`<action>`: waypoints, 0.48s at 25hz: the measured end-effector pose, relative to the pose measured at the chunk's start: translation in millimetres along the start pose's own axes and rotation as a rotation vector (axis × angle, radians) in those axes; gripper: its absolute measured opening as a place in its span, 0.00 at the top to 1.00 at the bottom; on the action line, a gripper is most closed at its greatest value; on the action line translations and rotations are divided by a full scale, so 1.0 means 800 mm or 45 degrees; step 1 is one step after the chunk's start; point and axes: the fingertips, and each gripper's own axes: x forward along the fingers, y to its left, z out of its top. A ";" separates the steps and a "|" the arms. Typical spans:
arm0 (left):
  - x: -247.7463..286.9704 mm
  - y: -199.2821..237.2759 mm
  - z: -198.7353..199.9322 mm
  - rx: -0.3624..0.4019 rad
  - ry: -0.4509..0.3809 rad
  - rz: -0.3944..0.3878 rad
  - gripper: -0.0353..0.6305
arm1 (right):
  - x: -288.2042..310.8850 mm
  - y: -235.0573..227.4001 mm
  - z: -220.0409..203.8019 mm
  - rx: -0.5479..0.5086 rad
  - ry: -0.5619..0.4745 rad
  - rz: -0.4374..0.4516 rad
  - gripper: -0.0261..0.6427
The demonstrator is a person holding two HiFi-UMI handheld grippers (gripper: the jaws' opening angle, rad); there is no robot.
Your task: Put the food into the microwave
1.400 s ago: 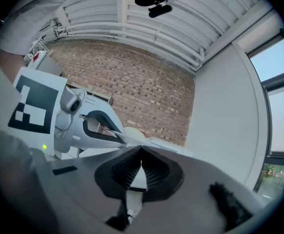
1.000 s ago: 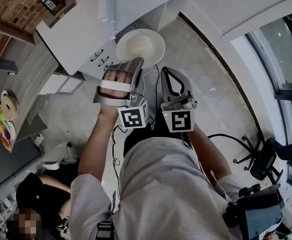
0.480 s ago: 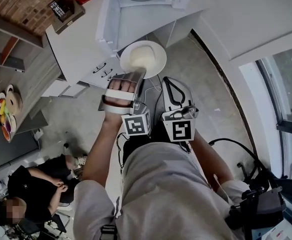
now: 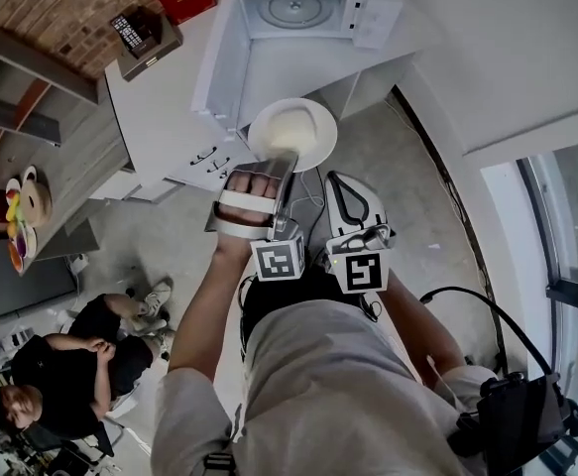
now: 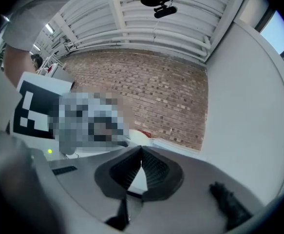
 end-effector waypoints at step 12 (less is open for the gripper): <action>0.122 0.021 -0.035 -0.042 -0.005 -0.009 0.89 | 0.114 -0.052 -0.022 -0.033 0.008 0.029 0.95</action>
